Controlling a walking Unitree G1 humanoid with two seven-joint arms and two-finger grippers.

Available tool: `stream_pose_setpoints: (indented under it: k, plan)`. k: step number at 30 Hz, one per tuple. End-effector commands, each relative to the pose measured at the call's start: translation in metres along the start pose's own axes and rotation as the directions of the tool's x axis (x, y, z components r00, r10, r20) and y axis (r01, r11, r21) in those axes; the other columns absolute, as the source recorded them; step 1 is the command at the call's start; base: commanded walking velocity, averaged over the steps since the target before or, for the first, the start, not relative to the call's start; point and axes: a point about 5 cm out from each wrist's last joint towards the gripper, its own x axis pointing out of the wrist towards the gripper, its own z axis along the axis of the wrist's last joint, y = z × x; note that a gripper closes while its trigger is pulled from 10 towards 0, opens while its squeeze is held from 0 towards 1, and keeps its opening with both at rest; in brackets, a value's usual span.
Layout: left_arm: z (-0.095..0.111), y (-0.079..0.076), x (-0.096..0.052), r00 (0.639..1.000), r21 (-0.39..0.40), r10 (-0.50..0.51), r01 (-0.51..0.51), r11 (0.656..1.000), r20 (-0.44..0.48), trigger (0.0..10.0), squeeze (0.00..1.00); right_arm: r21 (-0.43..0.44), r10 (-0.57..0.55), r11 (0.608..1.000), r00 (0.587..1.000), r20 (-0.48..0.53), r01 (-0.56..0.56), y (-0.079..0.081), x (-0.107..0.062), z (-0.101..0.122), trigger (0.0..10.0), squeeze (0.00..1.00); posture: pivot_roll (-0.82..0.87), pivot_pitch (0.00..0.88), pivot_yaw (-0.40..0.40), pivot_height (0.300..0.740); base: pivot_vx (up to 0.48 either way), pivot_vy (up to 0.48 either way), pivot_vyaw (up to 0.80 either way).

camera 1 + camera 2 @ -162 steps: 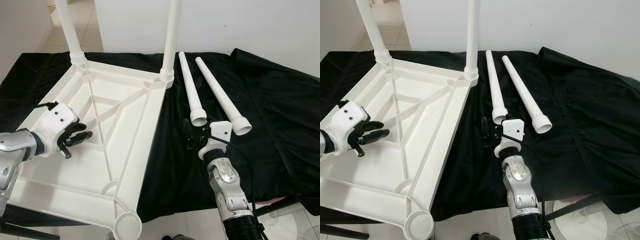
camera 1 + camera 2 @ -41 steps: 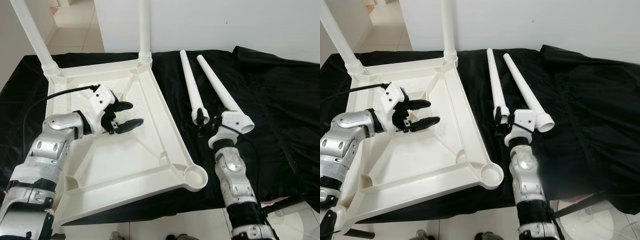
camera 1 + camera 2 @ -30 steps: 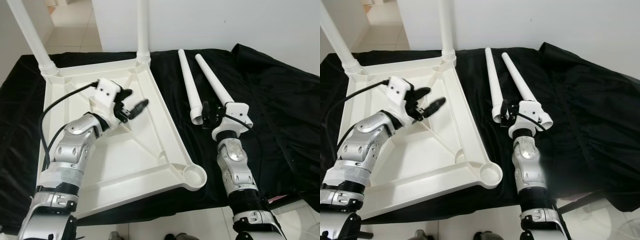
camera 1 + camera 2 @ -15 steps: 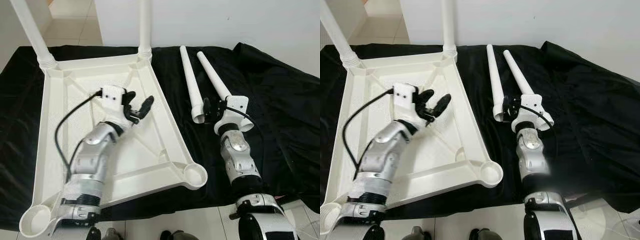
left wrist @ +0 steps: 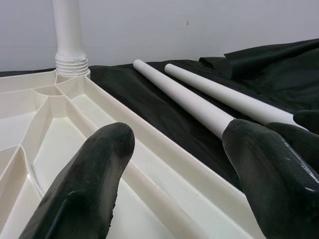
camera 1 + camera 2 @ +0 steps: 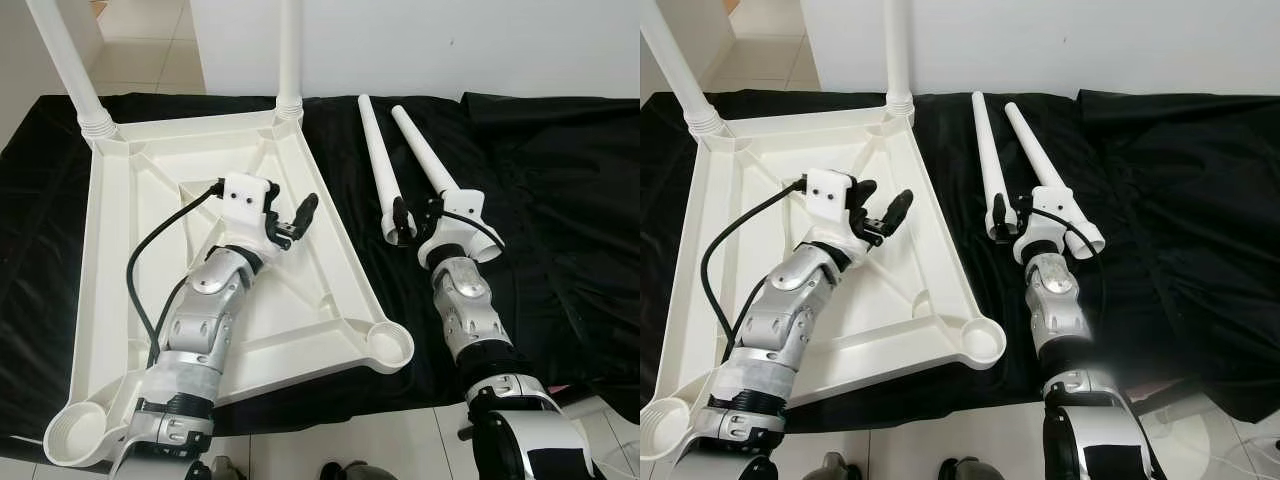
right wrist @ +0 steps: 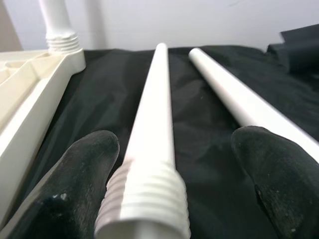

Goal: Building children table

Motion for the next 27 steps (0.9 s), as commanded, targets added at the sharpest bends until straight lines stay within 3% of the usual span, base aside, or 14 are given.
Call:
stream_pose_setpoints:
  k: [1,27]
  plan:
    - [0.0,0.0,0.001,1.0,0.02,0.021,-0.021,1.0,-0.001,10.0,0.0,0.008,0.002,1.0,1.0,-0.001,-0.002,0.0,0.001,-0.001,10.0,0.0,0.01,0.085,-0.071,0.74,0.0,0.0,0.0]
    - [0.004,-0.002,-0.018,0.995,0.051,0.09,-0.088,0.995,-0.042,10.0,0.0,0.018,0.095,0.995,0.993,-0.069,-0.094,0.016,0.021,0.001,10.0,0.0,0.06,0.279,-0.111,0.74,0.0,0.0,0.0]
